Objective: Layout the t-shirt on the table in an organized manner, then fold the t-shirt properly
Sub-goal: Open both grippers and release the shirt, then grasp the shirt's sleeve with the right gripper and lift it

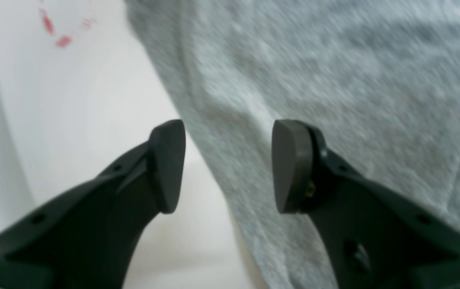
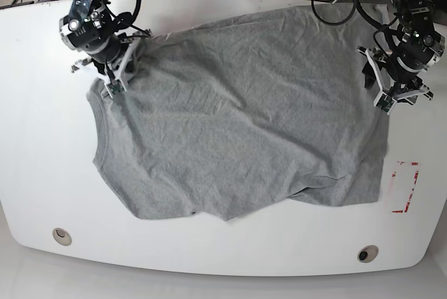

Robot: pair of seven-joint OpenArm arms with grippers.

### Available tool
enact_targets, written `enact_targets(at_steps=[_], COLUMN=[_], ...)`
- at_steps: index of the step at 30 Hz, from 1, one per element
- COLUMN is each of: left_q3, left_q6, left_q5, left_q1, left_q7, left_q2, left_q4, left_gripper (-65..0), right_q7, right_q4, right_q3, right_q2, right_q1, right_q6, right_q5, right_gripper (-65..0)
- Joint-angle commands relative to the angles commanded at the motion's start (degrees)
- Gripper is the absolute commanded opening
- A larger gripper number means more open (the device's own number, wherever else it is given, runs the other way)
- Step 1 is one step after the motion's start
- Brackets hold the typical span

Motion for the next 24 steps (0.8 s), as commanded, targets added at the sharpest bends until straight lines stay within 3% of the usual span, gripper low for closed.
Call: enact_targets(at_steps=[11,19,20,22,24], left_q3=[0.0,0.0,0.0,0.0,0.1], left_q6=[0.0,0.0,0.0,0.0,0.0], left_q5=[0.1,0.2,0.2,0.2,0.3], left_q1=[3.3,3.7,3.7,3.7,3.7], left_q7=[0.0,0.0,0.0,0.0,0.0], left_q2=[-0.1,-0.1,-0.1,-0.1,0.0], left_q4=[0.1,0.1,0.1,0.1,0.1], left_gripper=[-33.8,-33.9,-33.9,-33.9,-33.9], right_q7=[0.0,0.0,0.0,0.1,0.1], right_q4=[-3.3,-11.5,-13.3,-16.1,-17.6], right_q3=[-8.6,-9.7,-9.7,-9.7,-9.7], right_q2=[-1.7,-1.8,-1.8,-1.8,-1.8], right_q1=[12.5,20.2,21.4,22.9,23.9], right_q6=[0.0,0.0,0.0,0.0,0.0], right_q5=[-0.4,0.0,0.0,0.0,-0.3], right_gripper=[-64.4,-64.0,-62.3,-52.3,-37.1])
